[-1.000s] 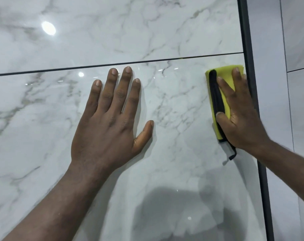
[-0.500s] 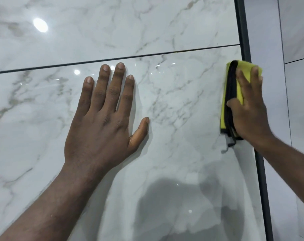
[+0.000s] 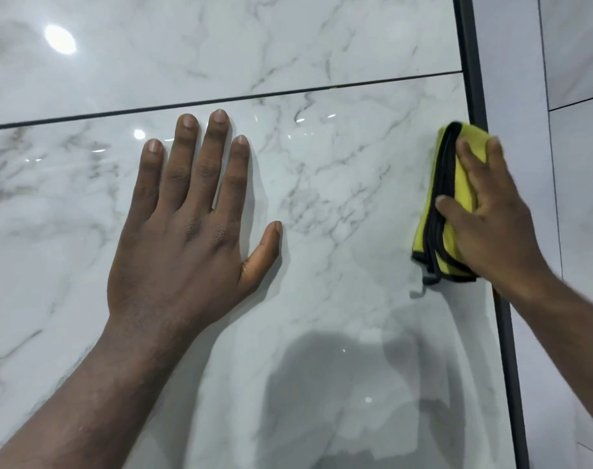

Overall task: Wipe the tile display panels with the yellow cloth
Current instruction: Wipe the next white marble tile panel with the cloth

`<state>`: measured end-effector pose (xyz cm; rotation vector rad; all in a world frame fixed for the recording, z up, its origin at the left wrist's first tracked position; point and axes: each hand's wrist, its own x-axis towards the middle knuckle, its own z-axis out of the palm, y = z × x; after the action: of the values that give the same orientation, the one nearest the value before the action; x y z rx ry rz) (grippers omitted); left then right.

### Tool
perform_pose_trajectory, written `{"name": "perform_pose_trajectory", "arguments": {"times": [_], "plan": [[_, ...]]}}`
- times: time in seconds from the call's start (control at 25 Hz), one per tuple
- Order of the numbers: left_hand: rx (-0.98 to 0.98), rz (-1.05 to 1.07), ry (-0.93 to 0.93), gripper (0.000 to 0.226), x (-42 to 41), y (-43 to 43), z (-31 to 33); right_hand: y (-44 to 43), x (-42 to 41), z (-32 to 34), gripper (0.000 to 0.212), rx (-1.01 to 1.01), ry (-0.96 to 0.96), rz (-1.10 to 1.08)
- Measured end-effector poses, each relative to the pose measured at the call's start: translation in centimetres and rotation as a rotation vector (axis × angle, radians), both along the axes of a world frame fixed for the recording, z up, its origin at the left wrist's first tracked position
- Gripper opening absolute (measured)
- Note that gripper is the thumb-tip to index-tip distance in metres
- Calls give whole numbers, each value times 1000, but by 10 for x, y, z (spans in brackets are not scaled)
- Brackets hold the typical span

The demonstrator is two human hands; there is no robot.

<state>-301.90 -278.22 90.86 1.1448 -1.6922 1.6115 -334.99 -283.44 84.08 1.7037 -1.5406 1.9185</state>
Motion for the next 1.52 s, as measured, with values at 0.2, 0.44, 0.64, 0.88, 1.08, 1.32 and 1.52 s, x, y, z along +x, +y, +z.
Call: {"name": "perform_pose_trajectory", "arguments": {"times": [0.2, 0.44, 0.64, 0.88, 1.08, 1.32, 1.52], "plan": [[12, -12, 0, 88, -1, 0, 1, 9, 27, -31, 66, -158, 114, -34], [15, -30, 0, 87, 1, 1, 1, 11, 12, -2, 68, 43, 37, -27], [15, -32, -2, 88, 1, -1, 1, 29, 56, -28, 72, -9, 276, 120], [9, -22, -8, 88, 2, -3, 0, 28, 38, -9, 74, 74, 126, 122], [16, -32, -14, 89, 3, -4, 0, 47, 86, -34, 75, 48, 319, 91], [68, -107, -61, 85, 17, 8, 5, 36, 88, 5, 76, 29, 181, 171], [71, -81, -116, 79, 75, 44, -5, 47, 124, -31, 72, -65, 412, 165]]}}
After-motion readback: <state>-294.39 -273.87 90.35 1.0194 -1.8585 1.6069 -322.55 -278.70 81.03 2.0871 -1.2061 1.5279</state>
